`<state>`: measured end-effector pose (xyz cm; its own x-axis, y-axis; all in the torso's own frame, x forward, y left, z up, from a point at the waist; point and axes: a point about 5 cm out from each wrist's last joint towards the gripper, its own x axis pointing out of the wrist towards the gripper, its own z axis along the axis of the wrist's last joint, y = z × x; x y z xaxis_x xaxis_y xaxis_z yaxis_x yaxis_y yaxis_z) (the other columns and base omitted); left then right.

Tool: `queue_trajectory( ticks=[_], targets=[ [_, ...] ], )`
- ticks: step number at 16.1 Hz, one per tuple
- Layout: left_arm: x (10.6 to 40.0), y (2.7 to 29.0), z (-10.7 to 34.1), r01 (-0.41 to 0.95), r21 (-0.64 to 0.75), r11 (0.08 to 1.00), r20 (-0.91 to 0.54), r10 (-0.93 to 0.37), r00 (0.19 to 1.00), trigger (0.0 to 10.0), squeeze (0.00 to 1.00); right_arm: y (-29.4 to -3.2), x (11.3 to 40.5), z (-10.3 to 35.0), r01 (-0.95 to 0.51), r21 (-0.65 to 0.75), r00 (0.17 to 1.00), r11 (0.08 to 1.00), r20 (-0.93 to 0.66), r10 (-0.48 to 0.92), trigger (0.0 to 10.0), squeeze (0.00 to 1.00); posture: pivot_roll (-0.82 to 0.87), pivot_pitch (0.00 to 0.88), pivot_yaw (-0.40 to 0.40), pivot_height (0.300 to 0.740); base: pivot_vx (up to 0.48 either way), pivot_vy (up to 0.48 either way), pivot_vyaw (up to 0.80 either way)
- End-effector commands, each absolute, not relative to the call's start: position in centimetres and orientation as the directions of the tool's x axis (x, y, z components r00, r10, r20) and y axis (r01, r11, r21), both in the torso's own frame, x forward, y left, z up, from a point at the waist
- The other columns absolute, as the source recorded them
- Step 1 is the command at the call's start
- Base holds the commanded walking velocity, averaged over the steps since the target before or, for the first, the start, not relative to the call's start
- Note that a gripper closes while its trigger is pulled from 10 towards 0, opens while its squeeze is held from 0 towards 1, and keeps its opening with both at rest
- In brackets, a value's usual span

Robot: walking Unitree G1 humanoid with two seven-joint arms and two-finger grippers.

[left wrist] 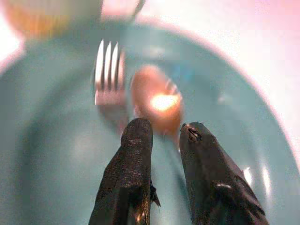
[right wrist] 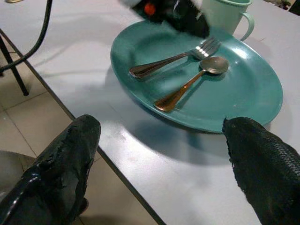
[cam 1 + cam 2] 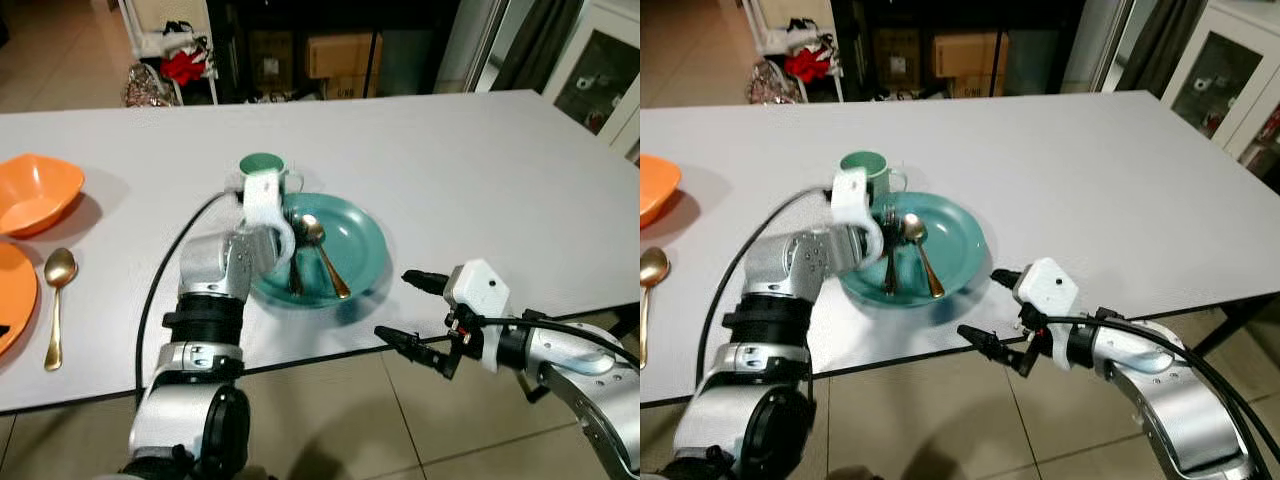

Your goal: Setting the table

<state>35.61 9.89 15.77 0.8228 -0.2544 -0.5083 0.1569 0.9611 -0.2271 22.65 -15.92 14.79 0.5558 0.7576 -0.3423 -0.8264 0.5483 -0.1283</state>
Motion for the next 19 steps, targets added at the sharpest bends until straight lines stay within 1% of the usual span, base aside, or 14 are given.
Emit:
queue_trajectory(
  ticks=[1,2,3,4,5,6,7,8,9,11,13,17,18,19],
  targets=[
    [35.5,10.2,16.6,0.218,-0.082,0.973,-0.442,-0.231,0.867,10.0,0.98,-16.1,22.9,15.7,-0.808,-0.153,0.587,0.569,-0.303,0.751,10.0,0.00,0.05,0.000,-0.011,0.740,0.000,0.000,0.00],
    [35.4,10.4,17.0,0.235,-0.010,0.972,-0.404,-0.219,0.888,10.0,0.83,-16.1,22.9,15.9,-0.799,-0.147,0.599,0.583,-0.286,0.748,10.0,0.00,0.05,0.000,-0.009,0.740,0.000,0.000,0.00],
    [35.1,11.1,18.0,0.256,0.126,0.958,-0.314,-0.207,0.927,10.0,0.64,-15.9,23.4,16.4,-0.742,-0.168,0.671,0.649,-0.217,0.709,10.0,0.00,0.06,0.000,-0.014,0.740,0.000,0.000,0.00],
    [34.4,11.8,19.2,0.274,0.186,0.944,-0.199,-0.237,0.951,10.0,0.42,-15.8,24.3,16.8,-0.631,-0.166,0.776,0.758,-0.143,0.614,10.0,0.00,0.06,0.000,-0.014,0.740,0.000,0.000,0.00],
    [33.3,12.2,20.4,0.310,0.215,0.926,-0.067,-0.303,0.951,10.0,0.43,-15.5,24.8,16.9,-0.543,-0.160,0.840,0.824,-0.097,0.534,10.0,0.00,0.06,0.000,-0.013,0.740,0.000,0.000,0.80],
    [32.0,13.0,20.7,0.330,0.171,0.929,-0.012,-0.332,0.943,10.0,0.36,-15.1,24.9,16.9,-0.486,-0.148,0.874,0.861,-0.068,0.481,10.0,0.00,0.07,0.000,-0.011,0.740,0.000,0.000,0.80],
    [30.6,14.3,20.0,0.306,0.139,0.942,0.001,-0.309,0.951,10.0,0.36,-14.7,24.8,16.6,-0.446,-0.138,0.895,0.884,-0.060,0.443,10.0,0.00,0.07,0.000,-0.007,0.740,0.000,0.000,0.80],
    [30.1,14.6,19.7,0.297,0.139,0.945,0.001,-0.300,0.954,10.0,0.36,-14.6,24.8,16.5,-0.438,-0.136,0.899,0.889,-0.059,0.434,10.0,0.00,0.07,0.000,-0.007,0.740,0.000,0.000,0.80],
    [28.9,15.7,18.7,0.268,0.172,0.948,-0.005,-0.271,0.962,10.0,0.36,-14.4,24.7,16.3,-0.406,-0.133,0.914,0.904,-0.053,0.402,10.0,0.00,0.07,0.000,-0.009,0.740,0.000,0.000,0.80],
    [27.3,17.2,16.8,0.184,0.169,0.968,-0.029,-0.182,0.983,10.0,0.36,-14.1,24.8,16.1,-0.351,-0.138,0.936,0.926,-0.045,0.348,10.0,0.00,0.08,0.000,-0.013,0.740,0.000,0.000,0.80],
    [26.6,17.2,16.6,0.154,0.152,0.976,-0.027,-0.151,0.988,10.0,0.36,-14.0,25.0,15.9,-0.331,-0.128,0.944,0.935,-0.045,0.328,10.0,0.00,0.09,0.000,-0.020,0.740,0.000,0.000,0.80],
    [26.8,16.0,17.0,0.173,0.145,0.974,0.003,-0.175,0.985,10.0,0.35,-13.4,25.2,15.9,-0.351,-0.111,0.936,0.930,-0.044,0.348,10.0,0.00,0.10,0.000,-0.018,0.740,0.000,0.000,0.80],
    [26.9,16.0,16.9,0.155,0.114,0.981,0.004,-0.157,0.988,10.0,0.33,-13.3,25.2,15.9,-0.347,-0.107,0.938,0.932,-0.043,0.344,10.0,0.00,0.09,0.000,-0.016,0.740,0.000,0.000,0.80],
    [27.0,16.1,16.9,0.149,0.107,0.983,0.004,-0.150,0.989,10.0,0.28,-13.3,25.2,15.9,-0.344,-0.104,0.939,0.933,-0.042,0.341,10.0,0.00,0.09,0.000,-0.014,0.740,0.000,0.000,0.80]
  ],
)
